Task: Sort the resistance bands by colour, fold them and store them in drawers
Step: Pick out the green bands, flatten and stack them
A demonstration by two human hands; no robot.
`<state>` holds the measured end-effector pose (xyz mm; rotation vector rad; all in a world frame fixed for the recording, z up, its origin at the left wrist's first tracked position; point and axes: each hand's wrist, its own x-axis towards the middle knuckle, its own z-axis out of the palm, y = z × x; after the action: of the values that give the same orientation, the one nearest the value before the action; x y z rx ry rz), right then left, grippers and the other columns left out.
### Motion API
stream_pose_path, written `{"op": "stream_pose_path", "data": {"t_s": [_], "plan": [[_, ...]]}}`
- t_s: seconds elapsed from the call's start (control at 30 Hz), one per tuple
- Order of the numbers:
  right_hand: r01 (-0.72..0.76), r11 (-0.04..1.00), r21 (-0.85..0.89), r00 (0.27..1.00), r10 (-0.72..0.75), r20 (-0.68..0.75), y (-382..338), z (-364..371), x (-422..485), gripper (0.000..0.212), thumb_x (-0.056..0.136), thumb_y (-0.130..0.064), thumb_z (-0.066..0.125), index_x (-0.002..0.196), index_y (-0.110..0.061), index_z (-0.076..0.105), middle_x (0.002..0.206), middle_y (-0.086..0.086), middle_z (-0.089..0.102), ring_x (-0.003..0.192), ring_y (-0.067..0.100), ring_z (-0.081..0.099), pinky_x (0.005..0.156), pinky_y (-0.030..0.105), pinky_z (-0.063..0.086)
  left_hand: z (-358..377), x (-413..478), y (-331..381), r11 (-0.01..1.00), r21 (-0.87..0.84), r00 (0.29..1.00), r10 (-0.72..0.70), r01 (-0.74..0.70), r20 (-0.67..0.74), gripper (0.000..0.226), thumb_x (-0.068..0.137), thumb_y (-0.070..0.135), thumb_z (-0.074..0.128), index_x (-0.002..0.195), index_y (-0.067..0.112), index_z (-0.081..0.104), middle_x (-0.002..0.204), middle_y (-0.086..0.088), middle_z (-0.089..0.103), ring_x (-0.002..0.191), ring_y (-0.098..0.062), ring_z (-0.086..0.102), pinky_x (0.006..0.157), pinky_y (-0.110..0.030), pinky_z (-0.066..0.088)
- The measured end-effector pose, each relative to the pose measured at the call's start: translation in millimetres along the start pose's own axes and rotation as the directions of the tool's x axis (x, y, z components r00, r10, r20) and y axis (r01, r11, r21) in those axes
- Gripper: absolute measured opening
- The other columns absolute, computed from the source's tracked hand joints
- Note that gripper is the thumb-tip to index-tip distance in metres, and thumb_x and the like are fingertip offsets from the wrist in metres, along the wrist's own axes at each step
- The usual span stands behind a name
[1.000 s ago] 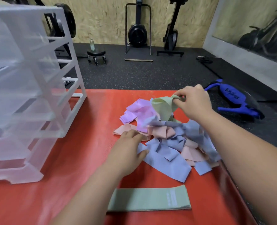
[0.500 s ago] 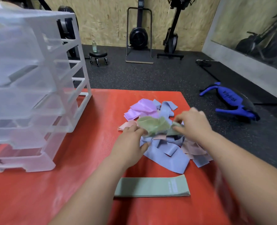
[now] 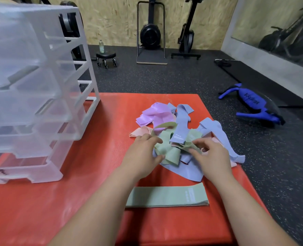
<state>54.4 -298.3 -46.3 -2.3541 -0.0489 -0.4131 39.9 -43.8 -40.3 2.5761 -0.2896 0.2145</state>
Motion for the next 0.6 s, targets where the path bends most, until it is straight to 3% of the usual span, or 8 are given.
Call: {"op": "stream_pose_path", "data": {"t_s": [0.1, 0.2, 0.3, 0.4, 0.5, 0.6], "plan": [[-0.035, 0.999, 0.031, 0.999, 0.035, -0.001, 1, 0, -14, 0.021, 0.077, -0.019, 0.086, 0.089, -0.032, 0.075, 0.086, -0.019, 0.073, 0.081, 0.0, 0.06, 0.08, 0.033, 0.052, 3, -1, 1, 1.0, -0.014, 1.0, 0.022, -0.022, -0.005, 0.05, 0.089, 0.045, 0.076, 0.136, 0.032, 0.062, 0.13, 0.007, 0.059, 0.121, -0.022, 0.051, 0.101, -0.039, 0.046], [0.003, 0.989, 0.15, 0.999, 0.002, -0.032, -12, -6, -17, 0.02, 0.076, -0.02, 0.089, 0.086, -0.031, 0.075, 0.083, -0.023, 0.072, 0.082, -0.001, 0.063, 0.078, 0.025, 0.051, 5, -2, 6, 0.997, -0.068, 1.0, 0.019, -0.02, -0.016, 0.042, 0.09, 0.048, 0.075, 0.129, 0.033, 0.066, 0.112, 0.017, 0.064, 0.108, -0.014, 0.058, 0.092, -0.037, 0.052], [0.06, 0.962, 0.266, 0.998, -0.056, -0.022, -30, -6, -22, 0.024, 0.076, -0.014, 0.089, 0.085, -0.031, 0.075, 0.084, -0.022, 0.073, 0.083, 0.006, 0.066, 0.075, 0.018, 0.049, 4, 2, 20, 0.951, -0.304, 0.998, -0.057, 0.055, 0.004, 0.029, 0.095, 0.05, 0.072, 0.119, 0.032, 0.072, 0.089, 0.016, 0.071, 0.082, -0.003, 0.064, 0.075, -0.029, 0.053], [0.065, 0.959, 0.276, 0.986, -0.103, 0.128, -33, 5, -28, 0.031, 0.074, -0.011, 0.088, 0.089, -0.034, 0.073, 0.09, -0.021, 0.075, 0.089, 0.005, 0.068, 0.083, 0.021, 0.051, 10, 8, 28, 0.88, -0.458, 0.992, -0.107, 0.128, 0.072, 0.028, 0.097, 0.049, 0.071, 0.112, 0.026, 0.077, 0.08, 0.014, 0.071, 0.071, 0.004, 0.062, 0.063, -0.016, 0.043], [0.012, 0.945, 0.328, 0.944, -0.119, 0.307, -25, 6, -21, 0.035, 0.075, -0.01, 0.088, 0.098, -0.032, 0.073, 0.098, -0.018, 0.077, 0.098, 0.003, 0.072, 0.091, 0.023, 0.054, 21, 7, 22, 0.879, -0.437, 0.981, -0.159, 0.193, 0.114, 0.026, 0.09, 0.039, 0.081, 0.111, 0.025, 0.076, 0.088, 0.01, 0.076, 0.074, 0.003, 0.067, 0.069, -0.019, 0.051], [-0.009, 0.965, 0.261, 0.981, -0.043, 0.191, -11, 0, -10, 0.028, 0.079, -0.011, 0.085, 0.097, -0.031, 0.076, 0.094, -0.017, 0.076, 0.084, 0.005, 0.066, 0.082, 0.017, 0.05, 29, 5, 15, 0.929, -0.301, 0.974, -0.18, 0.215, 0.14, 0.025, 0.086, 0.023, 0.082, 0.109, 0.029, 0.073, 0.082, 0.011, 0.075, 0.068, 0.001, 0.067, 0.067, -0.023, 0.049]]}}
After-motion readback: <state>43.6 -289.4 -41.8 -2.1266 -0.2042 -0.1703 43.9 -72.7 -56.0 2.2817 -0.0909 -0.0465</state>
